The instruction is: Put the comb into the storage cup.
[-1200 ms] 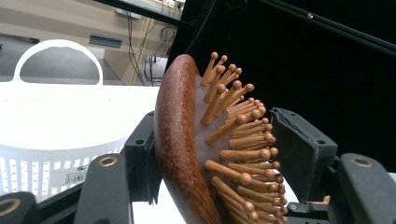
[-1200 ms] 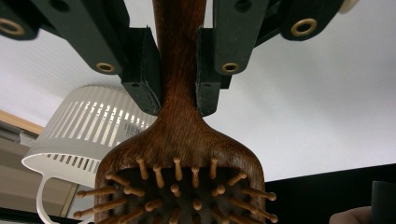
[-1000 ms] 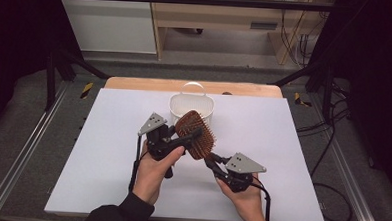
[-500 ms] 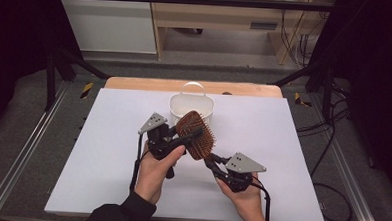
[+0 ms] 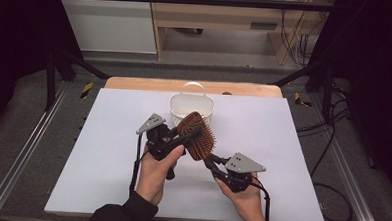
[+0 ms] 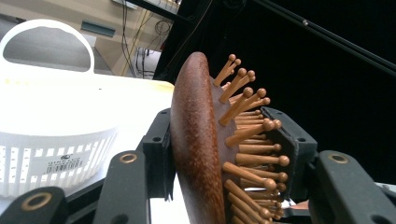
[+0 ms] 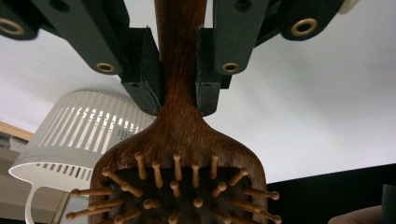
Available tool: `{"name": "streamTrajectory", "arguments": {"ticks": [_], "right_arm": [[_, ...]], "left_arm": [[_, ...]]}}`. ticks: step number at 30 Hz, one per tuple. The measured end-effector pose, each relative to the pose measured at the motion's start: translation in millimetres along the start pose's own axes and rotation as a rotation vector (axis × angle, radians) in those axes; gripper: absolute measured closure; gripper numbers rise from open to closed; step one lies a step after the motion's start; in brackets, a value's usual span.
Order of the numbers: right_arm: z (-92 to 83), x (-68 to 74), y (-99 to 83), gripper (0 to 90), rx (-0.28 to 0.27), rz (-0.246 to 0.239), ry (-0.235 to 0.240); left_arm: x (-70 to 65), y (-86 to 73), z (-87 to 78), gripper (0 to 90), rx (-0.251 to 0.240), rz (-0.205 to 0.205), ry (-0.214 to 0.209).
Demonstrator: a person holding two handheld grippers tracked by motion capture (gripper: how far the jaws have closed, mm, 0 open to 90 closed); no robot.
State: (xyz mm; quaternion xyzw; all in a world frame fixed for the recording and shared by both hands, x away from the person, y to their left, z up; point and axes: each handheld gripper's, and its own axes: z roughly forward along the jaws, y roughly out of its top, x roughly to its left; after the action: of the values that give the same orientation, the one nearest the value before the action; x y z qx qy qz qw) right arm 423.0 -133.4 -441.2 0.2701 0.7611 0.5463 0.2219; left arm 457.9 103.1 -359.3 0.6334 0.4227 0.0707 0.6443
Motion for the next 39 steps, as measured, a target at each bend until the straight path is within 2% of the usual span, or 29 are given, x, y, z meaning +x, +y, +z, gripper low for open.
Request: {"name": "streamTrajectory", "arguments": {"ticks": [5, 12, 18, 28, 39], "right_arm": [[1.5, -1.0, -1.9, 72.7, 0.008, 0.01, 0.014], [2.2, -1.0, -2.8, 72.7, 0.01, 0.003, 0.011], [3.1, -0.2, -3.4, 72.6, 0.012, 0.002, 0.028], [3.1, -1.6, -3.7, 72.4, 0.003, 0.02, 0.054], [4.0, -1.5, -5.1, 72.4, 0.007, 0.022, 0.057]], "left_arm": [[-0.9, -1.0, 0.6, 49.2, 0.012, 0.024, -0.005], [0.7, -2.1, -0.2, 49.7, 0.011, 0.01, -0.013], [2.4, -4.5, -3.5, 50.3, -0.005, -0.018, -0.013], [2.1, -5.4, -4.2, 50.8, -0.02, -0.039, -0.013], [3.2, -6.3, -4.6, 50.9, -0.013, -0.036, -0.017]]}}
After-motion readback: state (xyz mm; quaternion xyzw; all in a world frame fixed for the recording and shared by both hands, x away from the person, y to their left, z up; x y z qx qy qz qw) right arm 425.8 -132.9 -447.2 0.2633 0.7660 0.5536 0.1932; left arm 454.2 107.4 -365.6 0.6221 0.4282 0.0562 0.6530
